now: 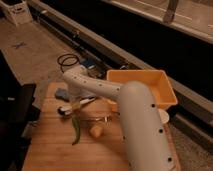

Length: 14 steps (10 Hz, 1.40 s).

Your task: Wipe table surface with brush

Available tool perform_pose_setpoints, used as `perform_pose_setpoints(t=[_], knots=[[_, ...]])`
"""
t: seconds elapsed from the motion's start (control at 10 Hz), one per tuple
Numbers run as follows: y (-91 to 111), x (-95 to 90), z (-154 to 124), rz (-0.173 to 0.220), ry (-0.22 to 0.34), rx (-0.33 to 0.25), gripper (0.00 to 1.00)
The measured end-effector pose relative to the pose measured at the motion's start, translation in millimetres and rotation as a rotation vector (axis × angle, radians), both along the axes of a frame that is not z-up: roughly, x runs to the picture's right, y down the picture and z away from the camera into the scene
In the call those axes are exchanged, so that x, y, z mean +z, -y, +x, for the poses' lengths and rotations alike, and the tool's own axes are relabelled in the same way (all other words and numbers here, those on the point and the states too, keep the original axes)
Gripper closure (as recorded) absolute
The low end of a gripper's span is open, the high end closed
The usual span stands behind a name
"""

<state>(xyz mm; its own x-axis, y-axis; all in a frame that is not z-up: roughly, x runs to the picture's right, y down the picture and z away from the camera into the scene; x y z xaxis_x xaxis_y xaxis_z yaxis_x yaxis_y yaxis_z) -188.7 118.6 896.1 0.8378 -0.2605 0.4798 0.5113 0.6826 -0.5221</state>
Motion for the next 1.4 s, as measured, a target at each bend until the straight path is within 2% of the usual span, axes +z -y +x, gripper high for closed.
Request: perform_pose_setpoints(t=[0.1, 0.4, 0.6, 0.8, 0.9, 1.1, 1.2, 1.3, 1.4], knots=[[-6, -10.0, 3, 0.005, -0.014, 0.002, 1.00], [-15, -21.2, 11, 0.003, -0.040, 0.013, 1.00], [-15, -19.1, 19, -0.003, -0.058, 0.033, 1.00], [-6, -8.0, 30, -0.004, -0.070, 0.069, 1.00], [1, -1.8, 30, 0.002, -0.064, 0.082, 1.00], [11, 3.7, 15, 0.020, -0.031, 0.099, 1.00], [12, 2.0, 2, 0.025, 0.000, 0.110, 1.00], [8, -2.5, -12, 0.016, 0.045, 0.124, 1.00], [5, -7.5, -19, 0.008, 0.067, 0.129, 1.00]])
